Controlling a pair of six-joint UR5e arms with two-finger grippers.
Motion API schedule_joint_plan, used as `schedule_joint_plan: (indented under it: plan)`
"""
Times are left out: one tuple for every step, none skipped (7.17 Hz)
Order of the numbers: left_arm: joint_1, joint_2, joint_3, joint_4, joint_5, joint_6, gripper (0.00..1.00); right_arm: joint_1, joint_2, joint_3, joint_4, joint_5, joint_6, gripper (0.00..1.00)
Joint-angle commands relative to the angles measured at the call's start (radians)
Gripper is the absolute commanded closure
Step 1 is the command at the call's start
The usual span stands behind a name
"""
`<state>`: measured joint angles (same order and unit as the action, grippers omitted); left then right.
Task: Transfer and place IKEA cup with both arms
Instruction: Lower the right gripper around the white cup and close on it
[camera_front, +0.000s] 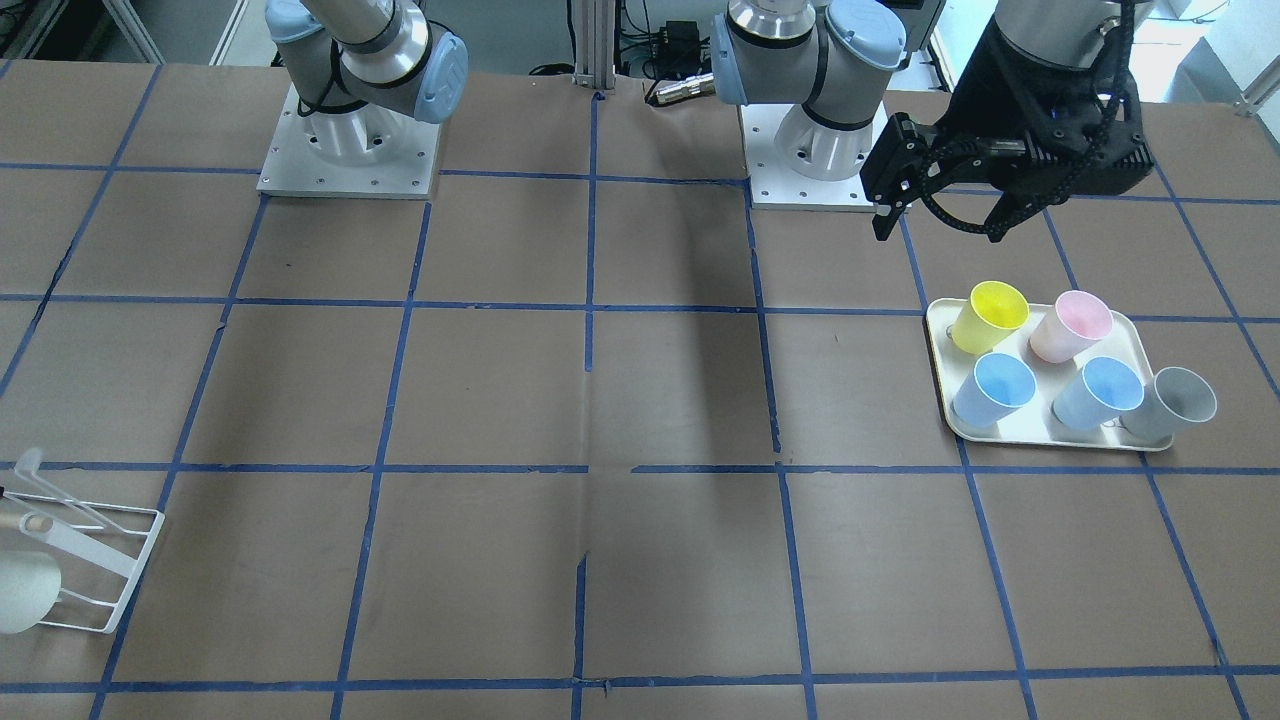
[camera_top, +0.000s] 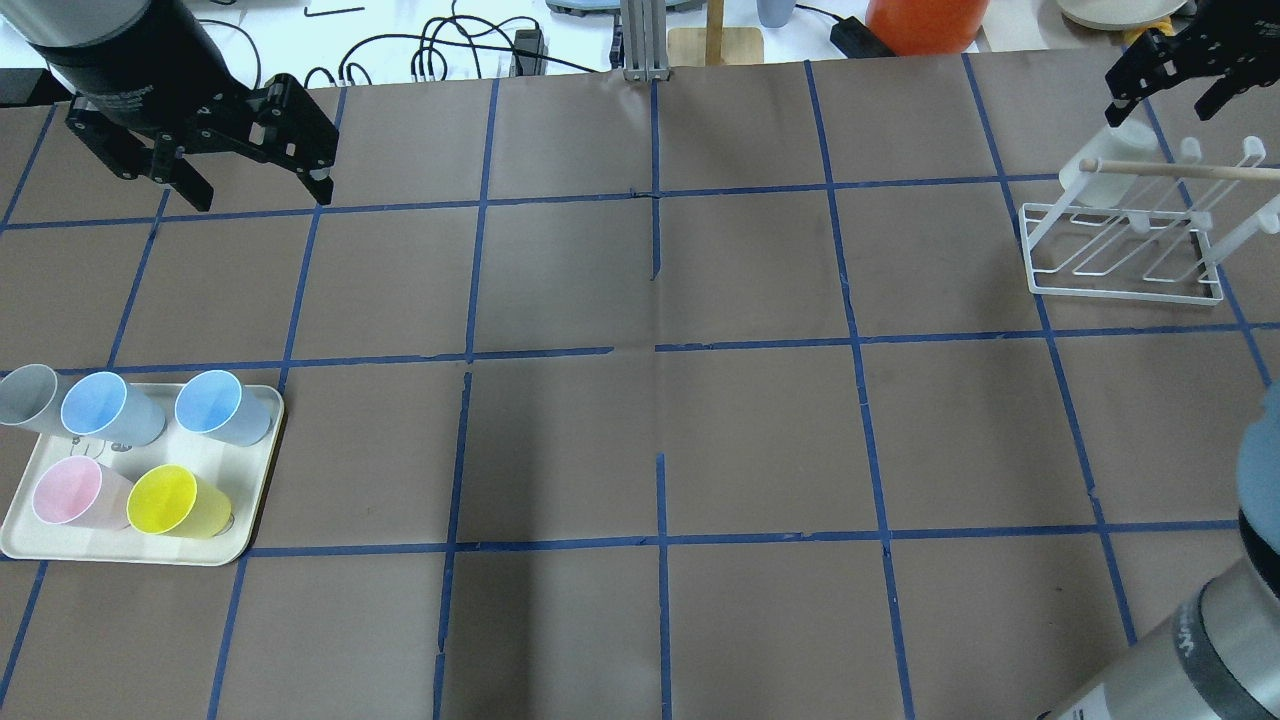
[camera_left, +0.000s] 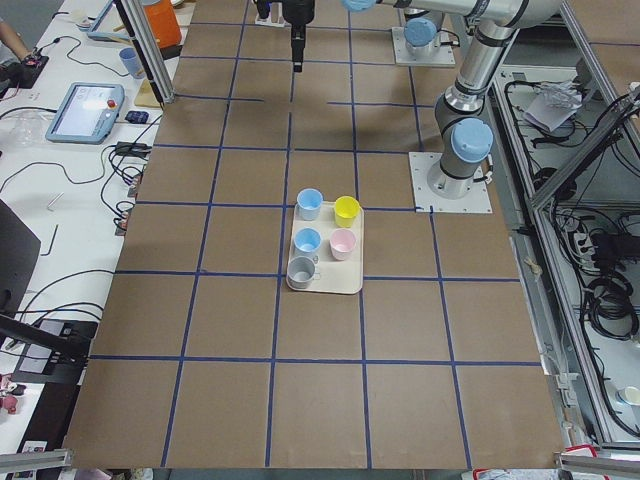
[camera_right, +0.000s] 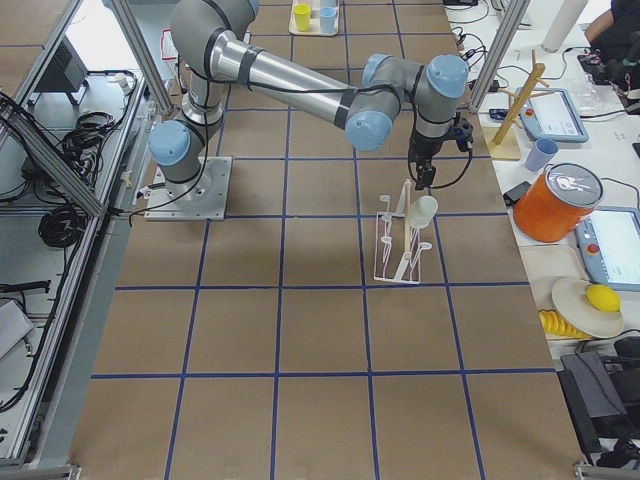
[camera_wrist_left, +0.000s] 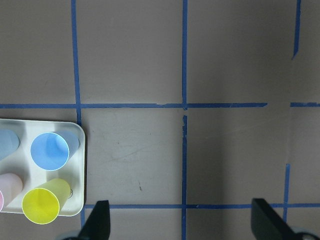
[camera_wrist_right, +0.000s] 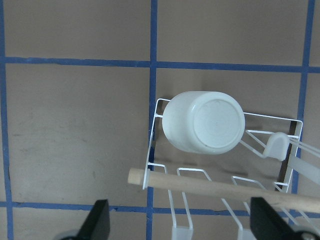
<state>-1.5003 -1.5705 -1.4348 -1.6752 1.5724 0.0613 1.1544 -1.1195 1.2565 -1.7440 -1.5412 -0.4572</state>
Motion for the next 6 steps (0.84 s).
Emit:
schedule_joint_plan:
  plan:
    - [0.000, 0.000, 0.001, 0.000, 0.000, 0.000, 0.00, -0.007, 0.055, -0.025, -0.051, -0.002, -0.005, 0.00]
    - [0.000, 0.001, -0.001, 0.000, 0.000, 0.000, 0.00, -0.007, 0.078, -0.052, -0.049, -0.002, -0.005, 0.00]
    - [0.000, 0.001, -0.001, 0.000, 0.000, 0.000, 0.00, -0.007, 0.099, -0.080, -0.048, -0.003, -0.005, 0.00]
    - [0.000, 0.001, -0.001, 0.000, 0.000, 0.000, 0.00, -0.007, 0.122, -0.098, -0.049, -0.002, -0.005, 0.00]
    - [0.000, 0.001, -0.001, 0.000, 0.000, 0.000, 0.00, -0.007, 0.142, -0.111, -0.046, -0.002, -0.005, 0.00]
    - [0.002, 0.001, -0.001, 0.000, 0.000, 0.000, 0.00, -0.007, 0.150, -0.109, -0.040, -0.003, -0.005, 0.00]
